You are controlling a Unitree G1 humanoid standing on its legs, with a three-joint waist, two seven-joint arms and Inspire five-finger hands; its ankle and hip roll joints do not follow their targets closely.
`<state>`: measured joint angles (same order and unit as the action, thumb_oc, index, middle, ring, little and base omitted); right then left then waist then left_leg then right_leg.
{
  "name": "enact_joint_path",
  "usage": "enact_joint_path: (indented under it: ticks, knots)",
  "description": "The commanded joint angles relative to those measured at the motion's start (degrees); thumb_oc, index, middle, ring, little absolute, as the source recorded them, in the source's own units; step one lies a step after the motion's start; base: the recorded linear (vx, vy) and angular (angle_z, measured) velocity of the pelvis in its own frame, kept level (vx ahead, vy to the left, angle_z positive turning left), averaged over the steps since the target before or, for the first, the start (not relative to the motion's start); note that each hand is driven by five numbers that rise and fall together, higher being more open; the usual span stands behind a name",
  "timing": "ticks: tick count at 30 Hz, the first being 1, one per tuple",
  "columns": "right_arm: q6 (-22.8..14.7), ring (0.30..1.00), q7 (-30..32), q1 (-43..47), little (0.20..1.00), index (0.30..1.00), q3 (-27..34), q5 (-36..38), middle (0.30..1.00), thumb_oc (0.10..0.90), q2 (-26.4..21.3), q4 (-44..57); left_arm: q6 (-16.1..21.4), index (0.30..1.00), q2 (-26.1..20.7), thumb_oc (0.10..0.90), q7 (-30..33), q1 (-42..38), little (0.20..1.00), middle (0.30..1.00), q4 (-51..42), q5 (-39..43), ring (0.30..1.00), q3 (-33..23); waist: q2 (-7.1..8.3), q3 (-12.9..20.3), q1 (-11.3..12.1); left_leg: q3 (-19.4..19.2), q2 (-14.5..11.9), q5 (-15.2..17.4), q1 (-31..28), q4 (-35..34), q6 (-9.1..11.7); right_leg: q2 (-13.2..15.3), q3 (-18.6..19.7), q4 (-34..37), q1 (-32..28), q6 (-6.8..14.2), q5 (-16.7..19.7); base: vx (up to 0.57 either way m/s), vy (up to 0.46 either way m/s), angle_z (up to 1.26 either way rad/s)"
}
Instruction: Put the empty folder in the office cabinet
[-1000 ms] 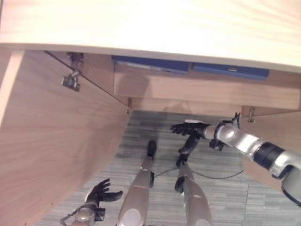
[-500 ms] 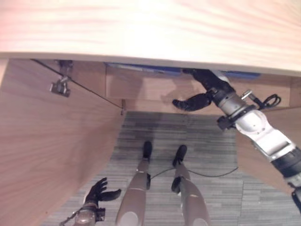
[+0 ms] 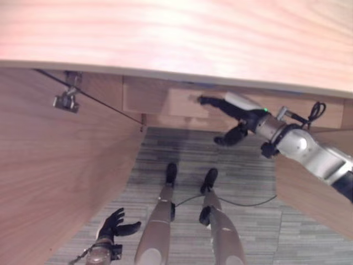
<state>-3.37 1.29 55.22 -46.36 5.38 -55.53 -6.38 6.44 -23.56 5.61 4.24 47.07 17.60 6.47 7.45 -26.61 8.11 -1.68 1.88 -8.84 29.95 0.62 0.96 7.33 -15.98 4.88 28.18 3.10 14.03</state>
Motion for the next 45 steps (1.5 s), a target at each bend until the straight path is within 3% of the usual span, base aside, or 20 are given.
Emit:
enact_joint_path:
  ticks: [1,8,26,27,28,29,30,33,41,43,45]
  knots:
    - [-2.5,0.900,6.3,9.5,0.900,0.900,1.2,-2.3,0.900,0.800,2.9,-0.9,0.0,0.900,-3.1,0.800,1.8,9.2,0.900,0.900,0.2,-0.1,0.900,-1.1,-1.49,1.6,1.4,3.6,2.0,2.0,-2.8,-2.8,-1.0,0.9,-2.5,-3.1,1.1,4.7,-2.1,0.00,0.000,0.00]
    - [-2.4,0.900,8.8,15.6,0.900,0.900,-0.1,1.2,0.900,0.800,11.9,-10.3,0.4,0.900,-3.7,0.800,2.8,8.8,0.900,0.900,0.4,1.7,0.900,0.2,-1.96,1.3,2.6,3.9,1.9,1.7,-2.3,-2.8,-1.0,0.8,-2.5,-3.1,1.5,4.4,-2.0,0.00,-0.002,0.00]
    - [-0.9,0.900,7.6,18.6,0.900,0.900,-5.0,-0.9,0.900,0.800,14.8,-17.1,0.8,0.900,-3.8,0.800,3.2,8.2,0.900,0.900,0.3,1.8,0.900,2.0,-1.94,-0.3,3.4,4.4,1.9,1.8,-1.3,-2.0,-0.9,0.7,-2.7,-3.4,2.3,4.2,-2.0,0.00,-0.002,0.01]
    - [-0.2,0.900,8.2,20.1,0.900,0.900,-5.9,-4.0,0.900,0.800,15.9,-18.6,0.8,0.900,-4.1,0.800,3.3,8.4,0.900,0.900,-0.1,1.8,0.900,2.4,-2.00,-0.6,3.5,4.4,2.0,1.9,-1.2,-1.7,-0.9,0.7,-2.7,-3.5,2.4,4.1,-2.1,0.00,0.000,0.00]
    - [2.0,0.900,11.5,22.5,0.900,0.900,-7.1,-13.6,0.900,0.800,17.5,-24.0,0.9,0.900,-4.3,0.800,3.7,8.3,0.900,0.900,-0.4,1.8,0.900,2.6,-2.33,-0.8,3.8,4.3,2.0,2.1,-0.9,-1.5,-1.0,0.6,-2.8,-3.5,2.5,4.2,-2.2,0.00,0.008,-0.03]
    - [3.0,0.900,13.2,23.3,0.900,0.900,-7.2,-17.5,0.900,0.800,18.9,-26.4,1.1,0.900,-4.3,0.800,4.1,8.2,0.900,0.900,-0.4,1.4,0.900,2.9,-2.53,-0.9,3.9,4.4,2.1,2.1,-0.8,-1.4,-1.0,0.6,-2.8,-3.6,2.6,4.2,-2.3,0.00,0.000,0.00]
    - [5.3,0.900,17.0,24.4,0.900,0.900,-5.9,-22.5,0.900,0.800,23.2,-32.5,1.3,0.900,-4.6,0.800,5.0,7.5,0.900,0.900,-1.3,1.2,0.900,3.7,-3.18,-1.3,4.4,4.6,2.3,2.3,-0.3,-0.7,-1.2,0.8,-2.7,-4.0,2.9,4.1,-2.4,0.00,0.000,0.00]
    - [5.9,0.900,16.5,27.6,0.900,0.900,-6.3,-20.9,0.900,0.800,29.3,-39.5,1.9,0.900,-5.5,0.800,6.1,6.1,0.900,0.900,-3.4,2.6,0.900,5.1,-4.71,-3.1,5.8,5.1,2.5,5.0,0.6,2.4,-1.2,1.3,-2.1,-6.4,3.1,4.5,-4.4,0.04,-0.012,0.07]
    - [5.3,0.900,14.4,30.8,0.900,0.900,-10.2,-12.4,0.900,0.800,34.6,-51.8,1.9,0.900,-6.9,0.800,5.9,7.5,0.900,0.900,-6.7,4.0,0.900,7.4,-4.91,-3.2,7.3,6.3,2.8,5.7,5.1,5.5,-1.3,1.7,-3.5,-8.4,6.3,3.9,-5.2,0.00,-0.041,0.12]
    - [6.1,0.900,14.5,31.9,0.900,0.900,-12.1,-13.5,0.900,0.800,35.5,-57.8,1.9,0.900,-7.4,0.800,5.8,7.9,0.900,0.900,-8.0,4.2,0.900,7.8,-4.74,-3.2,8.0,6.9,2.7,5.2,5.5,5.0,-1.1,1.4,-4.3,-8.1,6.6,3.8,-5.3,0.01,-0.090,0.13]
    - [7.9,0.900,15.4,33.0,0.900,0.900,-14.6,-19.3,0.900,0.800,36.2,-61.1,1.9,0.900,-7.7,0.800,5.7,8.1,0.900,0.900,-9.2,3.8,0.900,8.0,-4.88,-3.2,8.3,7.4,2.7,5.1,5.4,4.6,-1.0,1.2,-4.7,-8.0,6.6,3.8,-5.5,0.01,-0.064,0.17]
